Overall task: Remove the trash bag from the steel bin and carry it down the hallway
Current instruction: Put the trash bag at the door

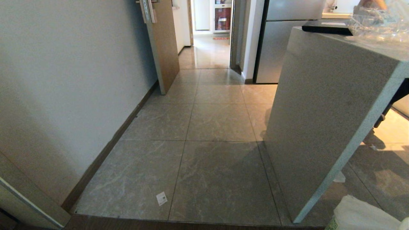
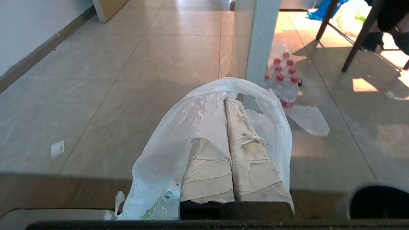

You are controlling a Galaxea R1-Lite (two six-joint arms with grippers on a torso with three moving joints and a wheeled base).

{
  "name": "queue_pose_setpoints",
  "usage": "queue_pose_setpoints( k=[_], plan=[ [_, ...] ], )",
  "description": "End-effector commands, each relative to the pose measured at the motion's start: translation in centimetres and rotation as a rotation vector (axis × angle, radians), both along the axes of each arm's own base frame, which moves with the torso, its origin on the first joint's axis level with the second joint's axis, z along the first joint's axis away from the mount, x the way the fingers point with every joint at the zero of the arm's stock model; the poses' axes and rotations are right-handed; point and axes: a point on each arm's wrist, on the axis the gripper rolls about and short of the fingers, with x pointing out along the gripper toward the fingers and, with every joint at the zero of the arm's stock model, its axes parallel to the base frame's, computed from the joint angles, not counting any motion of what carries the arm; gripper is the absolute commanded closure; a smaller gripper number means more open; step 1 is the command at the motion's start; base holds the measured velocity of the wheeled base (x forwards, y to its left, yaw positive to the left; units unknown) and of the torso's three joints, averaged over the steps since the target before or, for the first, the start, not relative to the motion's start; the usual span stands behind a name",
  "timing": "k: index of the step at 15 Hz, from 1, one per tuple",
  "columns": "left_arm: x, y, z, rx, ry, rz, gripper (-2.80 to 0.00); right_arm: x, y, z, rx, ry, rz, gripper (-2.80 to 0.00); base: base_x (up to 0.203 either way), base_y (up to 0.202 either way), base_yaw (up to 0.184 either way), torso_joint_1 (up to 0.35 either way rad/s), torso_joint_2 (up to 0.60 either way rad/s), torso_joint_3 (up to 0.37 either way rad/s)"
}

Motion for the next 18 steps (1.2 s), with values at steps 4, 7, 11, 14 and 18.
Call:
queue_pose_setpoints(
  k=[4,7,11,14,18],
  plan=[
    [0.00,0.00,0.00,0.000,0.000,0.000,0.00,0.01,0.00,-0.04,-0.001,0.001,0.000,0.00,0.188,0.000,0.000,0.004,0.00,0.002],
    [0.00,0.00,0.00,0.000,0.000,0.000,0.00,0.01,0.00,-0.04,-0.001,0.001,0.000,0.00,0.184,0.000,0.001,0.008,0.00,0.004],
    [0.00,0.00,0.00,0.000,0.000,0.000,0.00,0.01,0.00,-0.04,-0.001,0.001,0.000,0.00,0.181,0.000,0.001,0.001,0.00,0.002],
    [0.00,0.00,0.00,0.000,0.000,0.000,0.00,0.01,0.00,-0.04,-0.001,0.001,0.000,0.00,0.031,0.000,0.001,0.002,0.00,0.001],
    [0.00,0.00,0.00,0.000,0.000,0.000,0.00,0.01,0.00,-0.04,-0.001,0.001,0.000,0.00,0.000,0.000,0.000,0.000,0.00,0.000]
  ],
)
